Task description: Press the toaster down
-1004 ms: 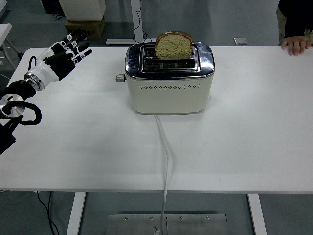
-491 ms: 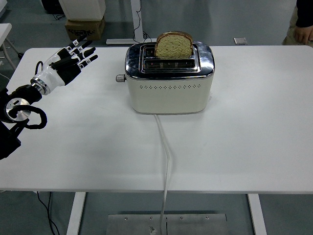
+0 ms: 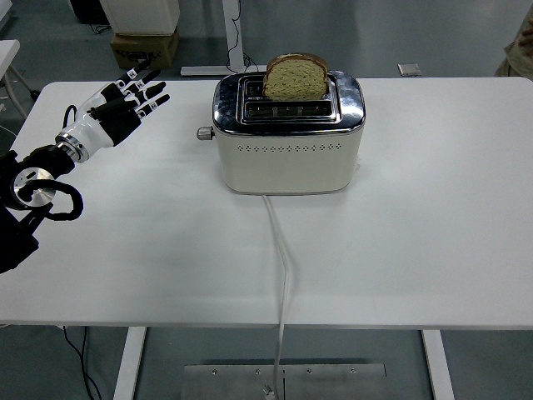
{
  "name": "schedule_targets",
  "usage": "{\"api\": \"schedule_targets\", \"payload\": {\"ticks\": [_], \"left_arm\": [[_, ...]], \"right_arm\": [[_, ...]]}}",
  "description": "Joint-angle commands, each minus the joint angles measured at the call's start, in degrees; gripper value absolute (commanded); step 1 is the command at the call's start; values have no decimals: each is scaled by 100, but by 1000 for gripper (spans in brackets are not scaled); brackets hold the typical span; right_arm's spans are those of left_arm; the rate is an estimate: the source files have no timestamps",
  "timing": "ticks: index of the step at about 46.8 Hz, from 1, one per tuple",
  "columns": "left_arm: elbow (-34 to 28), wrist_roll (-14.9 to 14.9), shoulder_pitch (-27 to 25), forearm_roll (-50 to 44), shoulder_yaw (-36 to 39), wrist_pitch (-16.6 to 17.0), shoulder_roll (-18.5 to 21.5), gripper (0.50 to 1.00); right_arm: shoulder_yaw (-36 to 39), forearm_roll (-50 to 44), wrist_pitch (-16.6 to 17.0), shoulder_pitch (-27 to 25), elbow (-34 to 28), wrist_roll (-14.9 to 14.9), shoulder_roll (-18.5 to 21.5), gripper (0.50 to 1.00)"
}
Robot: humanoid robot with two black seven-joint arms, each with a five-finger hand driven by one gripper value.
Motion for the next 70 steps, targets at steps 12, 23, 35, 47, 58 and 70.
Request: {"api": "schedule_targets", "payload": {"ticks": [12, 23, 35, 47, 58, 70], "left_arm": [[-502, 35, -16, 35, 17, 114, 214, 1000], [-1891, 88, 142, 79, 52, 458, 917, 1000], [-2963, 149, -7, 517, 123, 466, 1919, 1000], [-4079, 1019, -368, 1528, 219, 239, 3193, 1000], [-4212, 1318, -1097, 2978, 913, -546, 3792, 1000], [-4203, 1318, -1572, 4771, 1133, -546, 3906, 1000]], "right_arm": [[0, 9, 1, 0, 0, 0, 0, 998], [0, 9, 1, 9, 0, 0, 0, 1000], [9, 18, 1, 9, 0, 0, 0, 1000], [0, 1, 1, 9, 0, 0, 0, 998], [9, 9, 1, 18, 0, 0, 0, 1000], [9, 9, 1, 18, 0, 0, 0, 1000]]}}
